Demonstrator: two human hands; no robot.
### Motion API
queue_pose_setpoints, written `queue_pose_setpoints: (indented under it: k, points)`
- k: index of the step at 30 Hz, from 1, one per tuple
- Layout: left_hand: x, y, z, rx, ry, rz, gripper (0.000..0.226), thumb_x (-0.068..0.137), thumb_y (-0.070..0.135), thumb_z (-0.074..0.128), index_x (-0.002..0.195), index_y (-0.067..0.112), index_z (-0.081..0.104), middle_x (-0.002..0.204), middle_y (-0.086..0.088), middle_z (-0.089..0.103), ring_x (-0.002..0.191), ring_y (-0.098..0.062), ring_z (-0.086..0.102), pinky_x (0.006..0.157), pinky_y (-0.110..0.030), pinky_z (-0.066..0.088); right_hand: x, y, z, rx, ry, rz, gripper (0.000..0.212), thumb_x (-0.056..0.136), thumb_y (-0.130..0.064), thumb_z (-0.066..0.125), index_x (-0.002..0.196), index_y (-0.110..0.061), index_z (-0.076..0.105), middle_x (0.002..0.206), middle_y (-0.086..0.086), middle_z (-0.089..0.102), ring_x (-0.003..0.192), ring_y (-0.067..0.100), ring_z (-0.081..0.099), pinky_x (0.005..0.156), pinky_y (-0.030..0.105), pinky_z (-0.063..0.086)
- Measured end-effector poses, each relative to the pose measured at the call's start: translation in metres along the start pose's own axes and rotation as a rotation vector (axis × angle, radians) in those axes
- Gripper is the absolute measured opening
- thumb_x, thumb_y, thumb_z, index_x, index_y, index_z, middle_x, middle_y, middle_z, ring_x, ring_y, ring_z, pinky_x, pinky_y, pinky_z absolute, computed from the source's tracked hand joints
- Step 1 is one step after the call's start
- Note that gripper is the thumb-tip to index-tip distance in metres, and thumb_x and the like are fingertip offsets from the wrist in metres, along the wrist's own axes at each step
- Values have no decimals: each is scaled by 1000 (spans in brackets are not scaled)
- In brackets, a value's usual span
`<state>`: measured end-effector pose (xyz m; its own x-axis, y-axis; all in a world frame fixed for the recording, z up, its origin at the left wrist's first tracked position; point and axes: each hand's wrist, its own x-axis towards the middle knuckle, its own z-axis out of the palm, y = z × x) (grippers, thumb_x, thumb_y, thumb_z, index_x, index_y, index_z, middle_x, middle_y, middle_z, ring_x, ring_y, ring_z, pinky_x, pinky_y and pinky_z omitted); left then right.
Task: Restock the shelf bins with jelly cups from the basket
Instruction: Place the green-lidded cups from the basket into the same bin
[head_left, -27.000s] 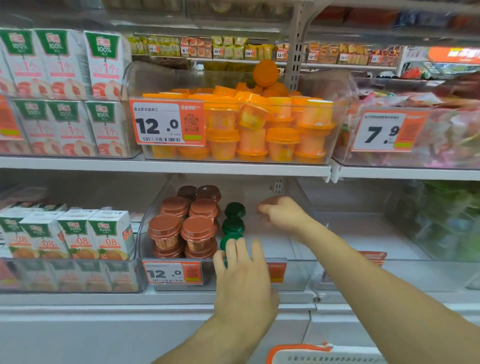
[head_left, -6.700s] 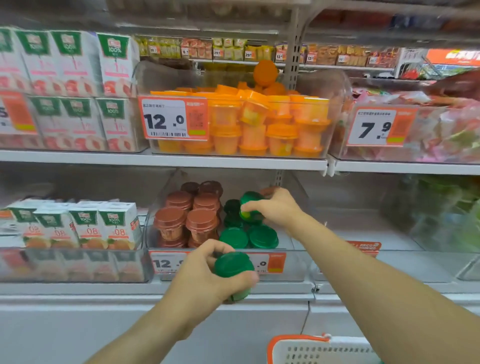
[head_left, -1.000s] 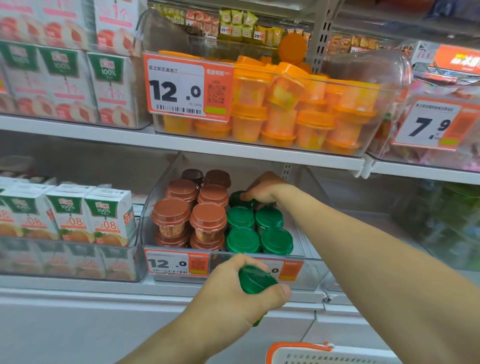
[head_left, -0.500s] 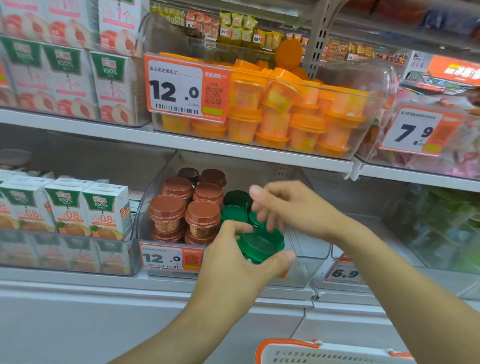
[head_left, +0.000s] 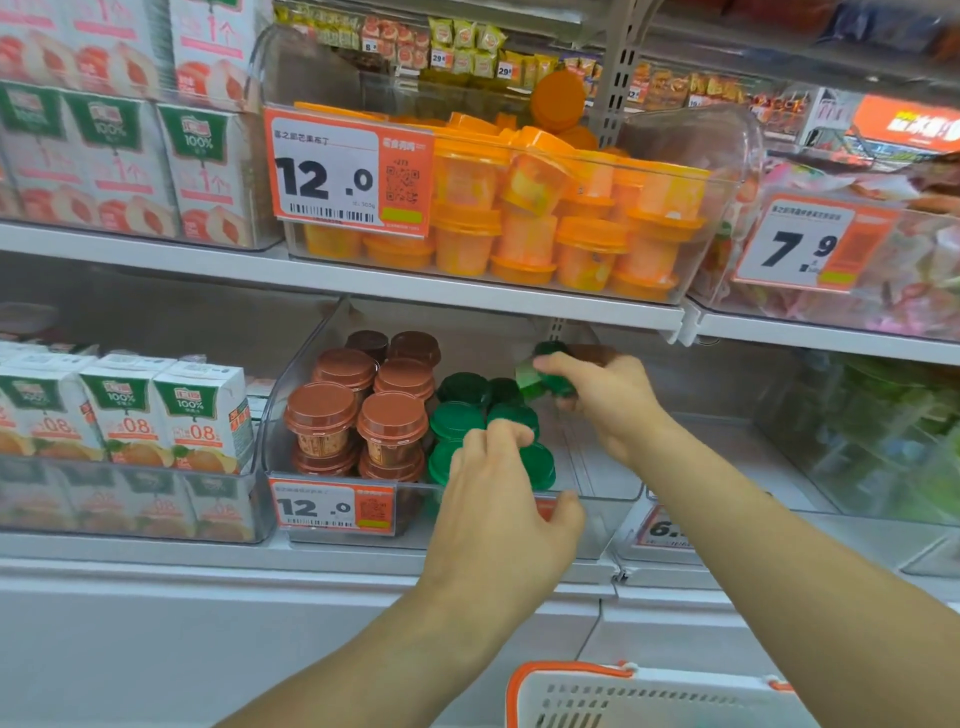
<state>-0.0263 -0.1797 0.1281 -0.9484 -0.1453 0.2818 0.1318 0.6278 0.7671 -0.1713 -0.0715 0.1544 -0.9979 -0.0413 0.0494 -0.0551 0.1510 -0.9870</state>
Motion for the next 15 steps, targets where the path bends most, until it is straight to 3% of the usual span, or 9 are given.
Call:
queue_pose_setpoints:
  k: [4, 7, 10, 15]
  points:
    - [0, -2, 2, 28, -44, -6, 38, 92, 36, 61, 126, 29, 46, 119, 14, 46, 113, -6, 45, 99, -22, 40, 43, 12, 15, -259, 80, 16, 33, 68, -36, 89, 87, -26, 65, 95, -4, 69, 86, 11, 65, 83, 31, 57]
    - [1, -3, 1, -31, -53, -34, 20, 90, 32, 63, 108, 29, 56, 94, 17, 59, 90, -3, 55, 86, -26, 50, 62, 22, 22, -409, -32, 75, 55, 63, -41, 91, 107, -15, 70, 113, 3, 70, 99, 19, 66, 89, 35, 58]
    - [1, -3, 1, -58, -67, -57, 4, 87, 31, 64, 90, 28, 63, 72, 14, 63, 70, -3, 58, 72, -29, 54, 69, 32, 25, -466, -76, 127, 71, 58, -43, 94, 115, -10, 69, 120, 5, 69, 103, 20, 67, 87, 30, 57]
    - [1, -6, 3, -58, -95, -47, 6, 87, 31, 63, 84, 26, 64, 68, 13, 64, 68, -4, 60, 69, -28, 55, 69, 37, 29, -431, -83, 139, 60, 65, -43, 91, 110, -10, 68, 116, 5, 70, 94, 17, 67, 79, 25, 55]
